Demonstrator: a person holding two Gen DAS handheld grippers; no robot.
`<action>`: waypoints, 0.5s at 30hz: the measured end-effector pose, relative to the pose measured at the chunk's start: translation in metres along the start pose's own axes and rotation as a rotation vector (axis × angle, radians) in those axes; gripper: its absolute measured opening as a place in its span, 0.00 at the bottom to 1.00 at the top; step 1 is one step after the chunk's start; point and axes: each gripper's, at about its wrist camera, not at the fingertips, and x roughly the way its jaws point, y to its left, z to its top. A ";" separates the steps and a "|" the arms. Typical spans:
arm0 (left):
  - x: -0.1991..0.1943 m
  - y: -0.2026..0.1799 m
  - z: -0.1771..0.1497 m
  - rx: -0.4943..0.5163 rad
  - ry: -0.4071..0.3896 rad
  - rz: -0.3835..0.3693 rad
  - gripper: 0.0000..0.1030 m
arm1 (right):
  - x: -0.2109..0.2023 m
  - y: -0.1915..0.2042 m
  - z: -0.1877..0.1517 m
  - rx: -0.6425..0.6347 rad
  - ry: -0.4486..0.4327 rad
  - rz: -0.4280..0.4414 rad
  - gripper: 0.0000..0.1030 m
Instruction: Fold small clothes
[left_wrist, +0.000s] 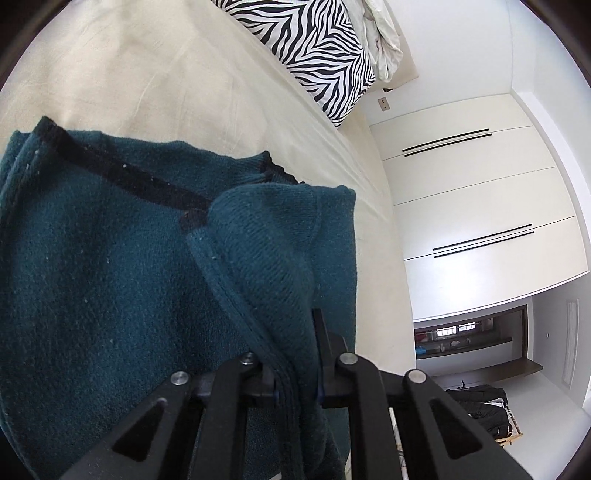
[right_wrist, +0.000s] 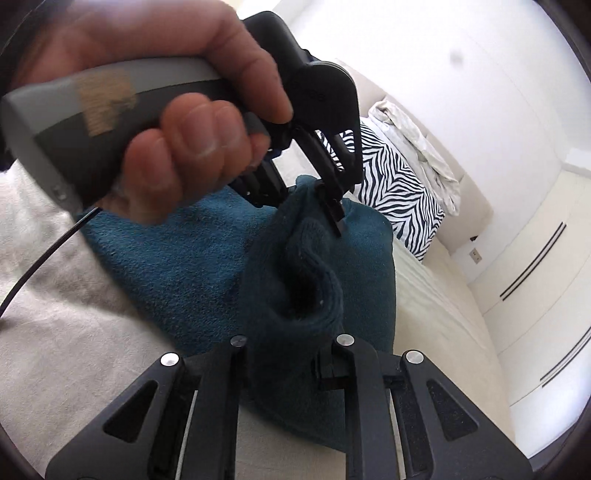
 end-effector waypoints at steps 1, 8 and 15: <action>-0.004 0.000 0.003 0.007 -0.004 0.007 0.13 | -0.004 0.005 0.000 -0.008 -0.012 0.007 0.12; -0.042 0.017 0.021 0.046 -0.016 0.098 0.13 | -0.005 0.031 0.024 -0.035 -0.057 0.102 0.07; -0.063 0.045 0.032 0.044 -0.008 0.153 0.13 | 0.011 0.052 0.041 -0.075 -0.071 0.181 0.07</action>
